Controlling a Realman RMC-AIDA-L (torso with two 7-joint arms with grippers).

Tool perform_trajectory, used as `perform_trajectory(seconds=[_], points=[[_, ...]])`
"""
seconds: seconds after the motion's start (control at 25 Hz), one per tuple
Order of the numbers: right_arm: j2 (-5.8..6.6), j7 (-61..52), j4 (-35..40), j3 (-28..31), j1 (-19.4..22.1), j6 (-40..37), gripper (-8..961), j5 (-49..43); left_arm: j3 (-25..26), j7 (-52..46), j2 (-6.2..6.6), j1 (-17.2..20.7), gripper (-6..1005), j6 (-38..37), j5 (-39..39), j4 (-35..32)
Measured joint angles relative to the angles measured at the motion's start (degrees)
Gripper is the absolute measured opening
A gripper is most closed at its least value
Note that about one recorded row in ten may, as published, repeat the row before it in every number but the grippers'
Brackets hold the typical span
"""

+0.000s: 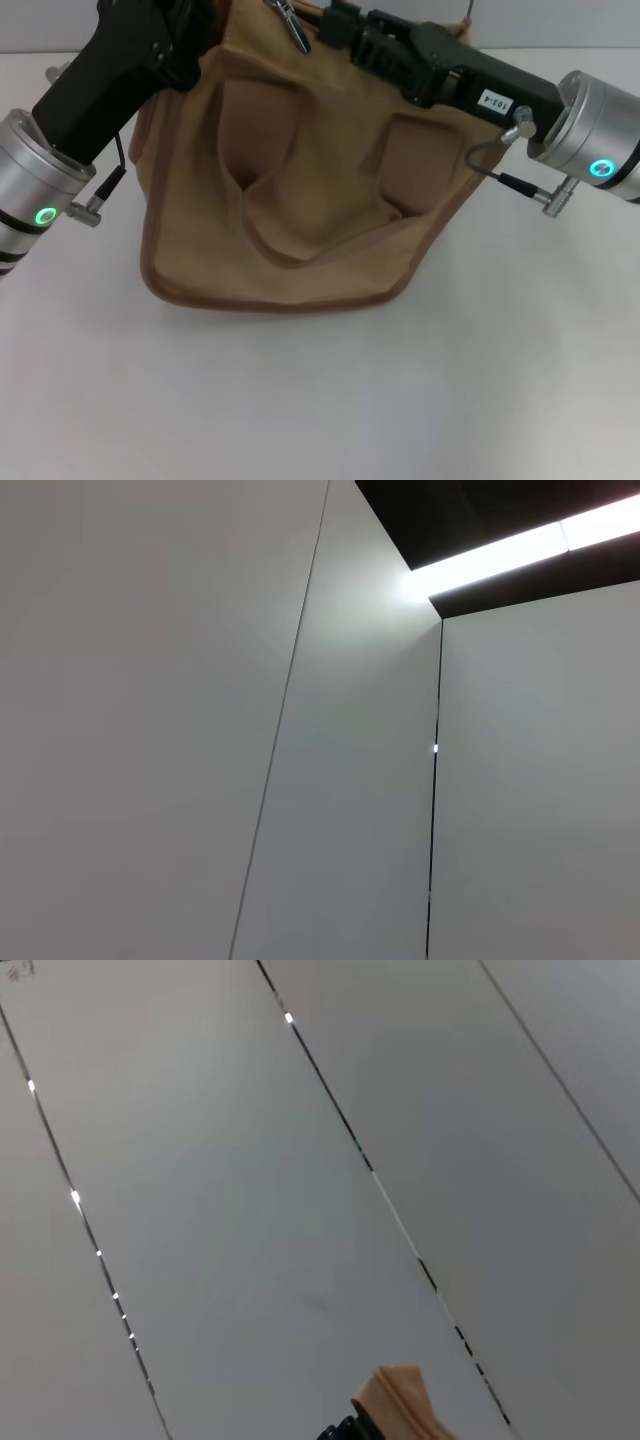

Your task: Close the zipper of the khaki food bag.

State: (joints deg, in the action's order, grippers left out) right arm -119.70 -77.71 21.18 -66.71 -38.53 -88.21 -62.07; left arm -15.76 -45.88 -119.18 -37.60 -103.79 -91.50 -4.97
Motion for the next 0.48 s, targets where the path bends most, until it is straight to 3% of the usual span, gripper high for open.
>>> perform_trajectory(seconds=[0.08, 0.48], points=[[-0.03, 0.1, 0.1, -0.5, -0.3, 0.2, 253, 0.1, 0.0, 0.0, 0.0, -0.1, 30, 0.0, 0.0, 0.3], [-0.09, -1.1, -0.4, -1.4, -1.7, 0.7, 496, 0.2, 0.0, 0.0, 0.0, -0.4, 30, 0.0, 0.0, 0.5]])
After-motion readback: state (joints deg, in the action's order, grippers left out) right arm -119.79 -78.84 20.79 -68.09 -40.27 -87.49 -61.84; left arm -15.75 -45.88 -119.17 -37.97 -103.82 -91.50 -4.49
